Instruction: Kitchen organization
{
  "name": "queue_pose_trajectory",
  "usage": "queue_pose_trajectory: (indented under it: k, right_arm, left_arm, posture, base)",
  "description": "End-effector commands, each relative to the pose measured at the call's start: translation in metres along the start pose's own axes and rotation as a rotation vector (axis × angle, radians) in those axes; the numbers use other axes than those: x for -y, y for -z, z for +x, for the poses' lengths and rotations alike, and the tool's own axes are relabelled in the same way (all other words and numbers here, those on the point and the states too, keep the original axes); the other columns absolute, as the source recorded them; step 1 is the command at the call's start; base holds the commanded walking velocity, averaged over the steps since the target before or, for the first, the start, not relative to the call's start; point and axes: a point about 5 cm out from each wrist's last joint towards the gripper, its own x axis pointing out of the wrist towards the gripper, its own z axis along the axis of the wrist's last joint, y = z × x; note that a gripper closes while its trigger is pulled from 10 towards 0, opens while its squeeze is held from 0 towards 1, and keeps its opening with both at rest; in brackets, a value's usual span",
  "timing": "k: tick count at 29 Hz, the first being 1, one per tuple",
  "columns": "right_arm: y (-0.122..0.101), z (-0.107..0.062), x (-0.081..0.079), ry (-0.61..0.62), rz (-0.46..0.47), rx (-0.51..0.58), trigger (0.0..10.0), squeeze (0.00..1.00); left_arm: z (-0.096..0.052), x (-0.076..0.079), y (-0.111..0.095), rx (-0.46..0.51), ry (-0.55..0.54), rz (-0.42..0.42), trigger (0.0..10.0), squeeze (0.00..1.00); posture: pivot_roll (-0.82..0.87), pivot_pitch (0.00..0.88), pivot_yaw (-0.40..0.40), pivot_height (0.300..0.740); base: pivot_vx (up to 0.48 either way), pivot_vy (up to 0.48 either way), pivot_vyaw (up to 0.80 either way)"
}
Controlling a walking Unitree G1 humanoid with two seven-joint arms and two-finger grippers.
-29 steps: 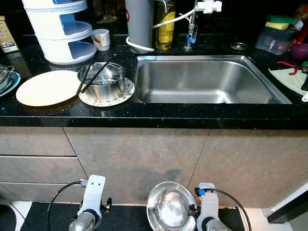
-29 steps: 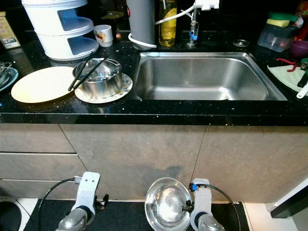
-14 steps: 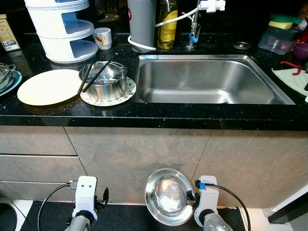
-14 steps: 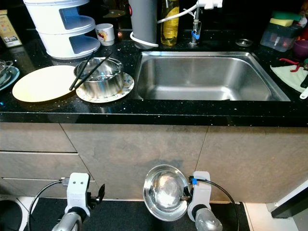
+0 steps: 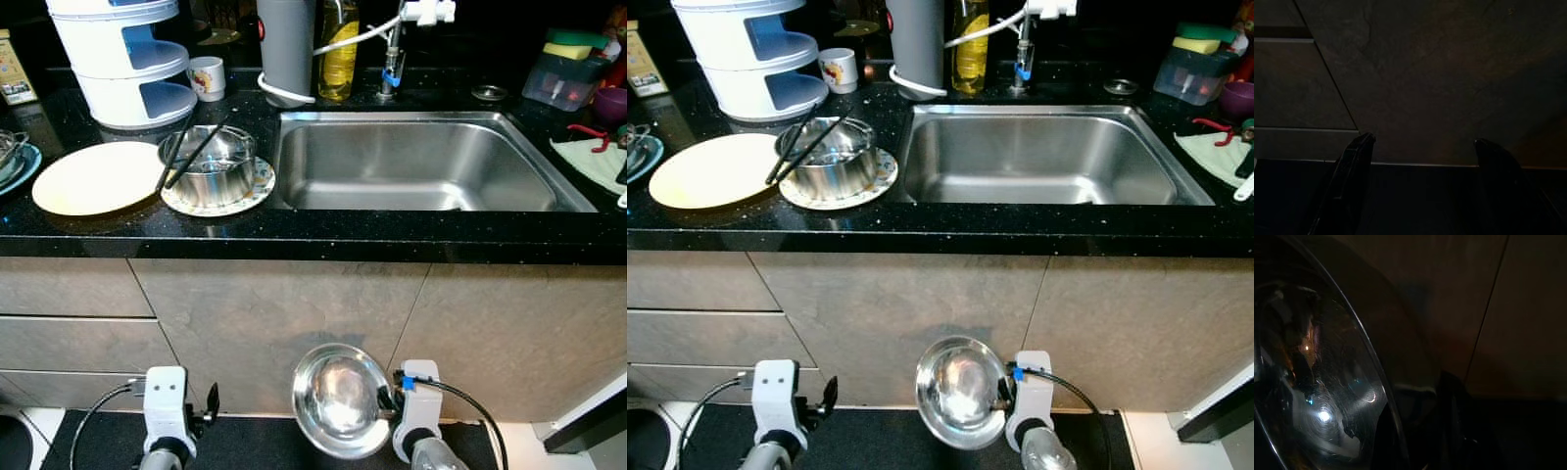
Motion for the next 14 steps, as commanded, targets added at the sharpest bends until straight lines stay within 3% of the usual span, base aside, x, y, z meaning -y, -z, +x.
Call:
queue_pose_trajectory:
  k: [1,6,9,14]
  right_arm:
    - [-0.0101,0.0002,0.0005,0.012,0.025,0.082,10.0,0.00]
    - [-0.0109,0.0010,-0.0030,-0.042,0.046,0.077,10.0,0.00]
    - [-0.0122,0.0013,-0.0007,-0.048,-0.004,0.075,10.0,0.00]
    - [-0.0116,-0.0001,0.0016,-0.043,0.005,0.079,10.0,0.00]
  left_arm:
    - [-0.0055,-0.0042,0.0071,-0.026,0.001,0.019,10.0,0.00]
    - [-0.0036,-0.0046,0.0060,-0.031,0.025,0.040,10.0,0.00]
    - [-0.0029,-0.0030,0.0055,-0.031,0.077,0.079,10.0,0.00]
    - [-0.0051,0.0004,0.0050,-0.023,0.147,0.045,10.0,0.00]
  posture:
    - [-0.09,0.127,-0.009,0.740]
    - [-0.10,0.120,-0.006,0.740]
    - [-0.10,0.115,-0.005,0.740]
    - [-0.11,0.116,-0.004,0.740]
  base:
    - [0.000,0.000,0.00]
    - [0.000,0.000,0.00]
    - [0.000,0.000,0.00]
    - [0.000,0.000,0.00]
